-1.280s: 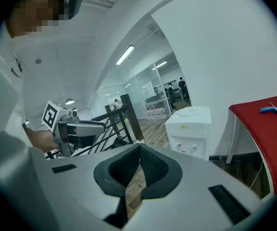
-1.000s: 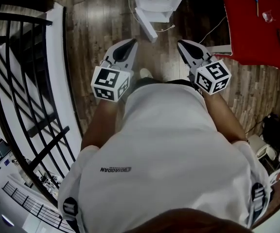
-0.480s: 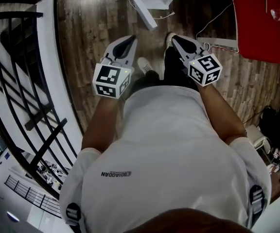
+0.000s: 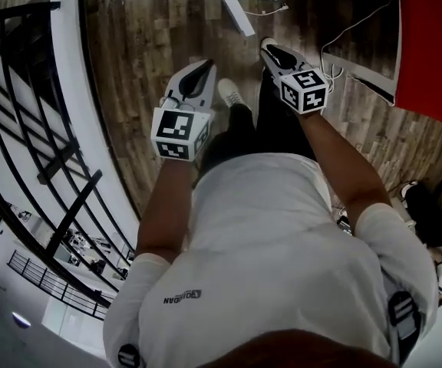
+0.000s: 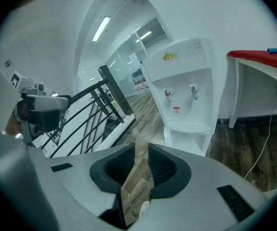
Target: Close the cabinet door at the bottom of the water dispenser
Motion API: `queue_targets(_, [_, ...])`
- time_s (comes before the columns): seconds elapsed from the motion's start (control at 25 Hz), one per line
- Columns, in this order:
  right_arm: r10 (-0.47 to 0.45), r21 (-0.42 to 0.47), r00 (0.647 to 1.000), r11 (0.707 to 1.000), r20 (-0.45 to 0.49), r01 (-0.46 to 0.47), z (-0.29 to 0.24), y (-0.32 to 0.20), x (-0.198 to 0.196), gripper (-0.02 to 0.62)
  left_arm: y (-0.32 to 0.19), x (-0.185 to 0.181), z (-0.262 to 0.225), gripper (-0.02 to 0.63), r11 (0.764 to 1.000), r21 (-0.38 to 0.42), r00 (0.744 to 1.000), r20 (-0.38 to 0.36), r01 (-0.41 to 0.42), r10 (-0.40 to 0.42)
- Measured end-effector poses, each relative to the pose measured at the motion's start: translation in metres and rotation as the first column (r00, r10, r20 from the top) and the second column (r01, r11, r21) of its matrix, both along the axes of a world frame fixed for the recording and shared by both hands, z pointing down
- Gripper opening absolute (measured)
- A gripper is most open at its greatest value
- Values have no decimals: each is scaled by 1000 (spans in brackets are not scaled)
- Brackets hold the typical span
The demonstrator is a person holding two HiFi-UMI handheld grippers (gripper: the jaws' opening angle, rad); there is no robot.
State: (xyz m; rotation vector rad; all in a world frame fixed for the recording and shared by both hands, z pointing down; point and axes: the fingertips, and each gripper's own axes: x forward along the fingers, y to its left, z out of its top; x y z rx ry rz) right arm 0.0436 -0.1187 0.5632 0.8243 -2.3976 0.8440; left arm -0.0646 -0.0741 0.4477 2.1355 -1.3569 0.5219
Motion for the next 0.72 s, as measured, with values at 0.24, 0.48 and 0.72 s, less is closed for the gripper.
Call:
queue_targets(0.24, [27,-82,998,996,-53,-31,81,-10,-11,104,-11,-4,60,-2,995,-95,1000,17,11,-10])
queue_targets(0.48, [71,-196,991,976,-112,-92,157,-7,-20,104,-13,-3,99,-2,984,-176,1000,6,18,-17])
queue_targets(0.72, [130,-320,979,931,-156,-174,231,-2,-28,137,-12,6,128,-2,972,-233,1000,-19,16,-21])
